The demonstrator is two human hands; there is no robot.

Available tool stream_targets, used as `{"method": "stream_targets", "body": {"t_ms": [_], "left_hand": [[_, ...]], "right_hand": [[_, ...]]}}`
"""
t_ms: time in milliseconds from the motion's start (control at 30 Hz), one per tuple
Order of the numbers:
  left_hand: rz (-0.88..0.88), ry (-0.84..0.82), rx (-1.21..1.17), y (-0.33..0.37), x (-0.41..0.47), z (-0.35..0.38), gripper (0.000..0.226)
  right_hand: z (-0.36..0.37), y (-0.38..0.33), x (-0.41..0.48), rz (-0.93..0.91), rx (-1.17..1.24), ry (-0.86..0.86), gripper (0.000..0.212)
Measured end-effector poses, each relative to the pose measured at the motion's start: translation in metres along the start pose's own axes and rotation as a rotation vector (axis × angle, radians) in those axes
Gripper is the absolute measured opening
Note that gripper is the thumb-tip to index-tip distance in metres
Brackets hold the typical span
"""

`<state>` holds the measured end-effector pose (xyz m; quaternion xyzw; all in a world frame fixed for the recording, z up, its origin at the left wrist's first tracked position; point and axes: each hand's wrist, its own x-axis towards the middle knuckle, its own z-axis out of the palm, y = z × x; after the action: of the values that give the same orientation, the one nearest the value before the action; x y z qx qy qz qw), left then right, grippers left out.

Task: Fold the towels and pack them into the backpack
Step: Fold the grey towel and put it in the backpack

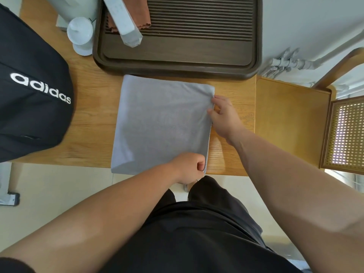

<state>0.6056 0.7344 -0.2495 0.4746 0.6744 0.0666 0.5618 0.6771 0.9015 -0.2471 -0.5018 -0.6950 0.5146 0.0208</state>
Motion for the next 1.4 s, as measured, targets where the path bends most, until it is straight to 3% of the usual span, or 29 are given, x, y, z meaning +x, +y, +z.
{"method": "stream_targets", "body": {"t_ms": [100, 233, 367, 433, 500, 567, 633, 767, 867, 1000, 1233, 1400], "left_hand": [[-0.014, -0.033, -0.095, 0.001, -0.001, 0.002, 0.004], [-0.068, -0.076, -0.259, 0.002, -0.007, -0.006, 0.018], [-0.109, 0.28, -0.291, -0.017, -0.015, -0.032, 0.02], [-0.102, 0.543, -0.088, -0.036, -0.017, -0.051, 0.013], [-0.116, 0.692, 0.168, -0.056, -0.018, -0.07, 0.037], [-0.173, 0.665, 0.367, -0.069, -0.019, -0.087, 0.07], [-0.236, 0.534, 0.508, -0.081, -0.015, -0.099, 0.097], [-0.308, 0.384, 0.541, -0.107, -0.008, -0.119, 0.114], [-0.25, 0.451, 0.609, -0.109, -0.009, -0.131, 0.102], [-0.165, 0.581, 0.578, -0.099, -0.003, -0.166, 0.064], [-0.136, 0.521, 0.631, -0.097, 0.014, -0.206, 0.05], [-0.135, 0.551, 0.769, -0.096, 0.009, -0.208, 0.009]], "right_hand": [[-0.001, 0.0, 0.0, -0.004, -0.041, -0.026, 0.051], [-0.002, -0.001, -0.003, -0.078, -0.362, -0.03, 0.056], [0.011, -0.006, -0.012, -0.127, -0.675, 0.078, 0.068], [0.024, -0.012, -0.014, -0.183, -0.81, 0.029, 0.073], [0.04, -0.015, -0.012, -0.212, -0.906, -0.05, 0.079], [0.054, -0.011, -0.01, -0.2, -0.984, -0.122, 0.087], [0.06, -0.002, -0.009, -0.185, -1.033, -0.154, 0.098], [0.055, 0.01, -0.008, -0.218, -1.082, -0.162, 0.106], [0.045, 0.001, -0.003, -0.271, -1.066, -0.099, 0.087], [0.037, -0.023, 0.019, -0.332, -0.999, 0.109, 0.048], [0.033, -0.051, 0.045, -0.201, -1.019, 0.128, 0.045], [0.028, -0.058, 0.05, -0.208, -0.99, 0.032, 0.035]]}}
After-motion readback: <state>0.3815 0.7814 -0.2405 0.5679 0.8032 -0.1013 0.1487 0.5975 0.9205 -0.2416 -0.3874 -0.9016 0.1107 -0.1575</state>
